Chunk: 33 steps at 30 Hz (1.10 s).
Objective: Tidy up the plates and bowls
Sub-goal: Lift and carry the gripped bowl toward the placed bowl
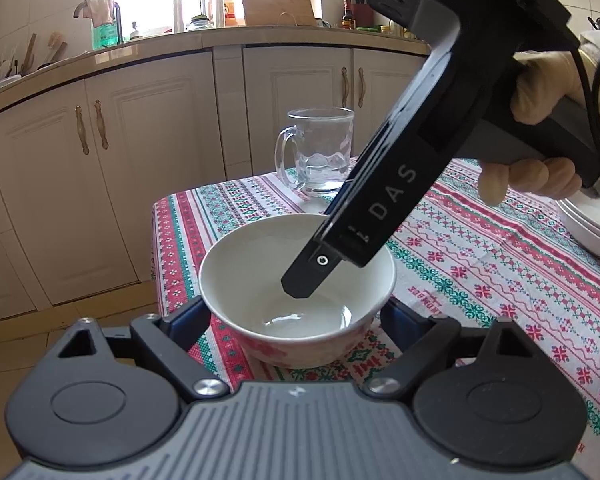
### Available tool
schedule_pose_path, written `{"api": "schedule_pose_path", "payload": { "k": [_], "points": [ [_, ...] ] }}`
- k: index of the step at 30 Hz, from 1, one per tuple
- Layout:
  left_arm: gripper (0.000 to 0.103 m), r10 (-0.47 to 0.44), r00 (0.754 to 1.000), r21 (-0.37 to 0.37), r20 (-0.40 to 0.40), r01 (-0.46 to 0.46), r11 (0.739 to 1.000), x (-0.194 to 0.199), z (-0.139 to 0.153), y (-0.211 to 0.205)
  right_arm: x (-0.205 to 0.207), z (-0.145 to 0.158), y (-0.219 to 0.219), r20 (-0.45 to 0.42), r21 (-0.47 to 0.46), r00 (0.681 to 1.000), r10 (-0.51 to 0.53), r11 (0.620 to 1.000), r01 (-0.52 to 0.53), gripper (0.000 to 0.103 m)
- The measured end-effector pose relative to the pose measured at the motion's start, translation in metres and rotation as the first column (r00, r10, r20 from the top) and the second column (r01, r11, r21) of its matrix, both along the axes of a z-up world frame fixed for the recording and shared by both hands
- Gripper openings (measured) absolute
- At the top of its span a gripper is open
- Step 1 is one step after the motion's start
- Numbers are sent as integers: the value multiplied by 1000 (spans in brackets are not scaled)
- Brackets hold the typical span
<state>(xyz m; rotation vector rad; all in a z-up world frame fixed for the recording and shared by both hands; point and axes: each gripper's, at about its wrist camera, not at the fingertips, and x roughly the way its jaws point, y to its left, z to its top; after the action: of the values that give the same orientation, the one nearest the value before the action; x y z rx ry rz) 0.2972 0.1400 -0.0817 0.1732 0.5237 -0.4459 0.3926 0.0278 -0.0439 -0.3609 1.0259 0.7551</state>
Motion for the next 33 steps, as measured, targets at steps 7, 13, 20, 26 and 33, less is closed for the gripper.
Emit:
{"api": "schedule_pose_path", "payload": {
  "k": [7, 13, 20, 26, 33],
  "points": [
    [91, -10, 1000, 3, -2, 10, 1000, -9, 9, -3, -6, 3, -5, -6, 6, 1000, -5, 1000, 5, 60],
    [91, -24, 1000, 13, 11, 24, 1000, -28, 26, -12, -23, 14, -15, 2, 18, 1000, -9, 1000, 9, 60],
    [91, -40, 999, 18, 15, 40, 999, -56, 45, -26, -54, 36, -33, 29, 38, 1000, -5, 999, 4, 60],
    [91, -50, 999, 17, 19, 50, 999, -78, 60, -38, -82, 51, -51, 67, 58, 998, -9, 998, 5, 60],
    [91, -68, 997, 24, 23, 67, 997, -102, 76, -53, -115, 68, -72, 91, 90, 996, -23, 996, 15, 60]
  ]
}}
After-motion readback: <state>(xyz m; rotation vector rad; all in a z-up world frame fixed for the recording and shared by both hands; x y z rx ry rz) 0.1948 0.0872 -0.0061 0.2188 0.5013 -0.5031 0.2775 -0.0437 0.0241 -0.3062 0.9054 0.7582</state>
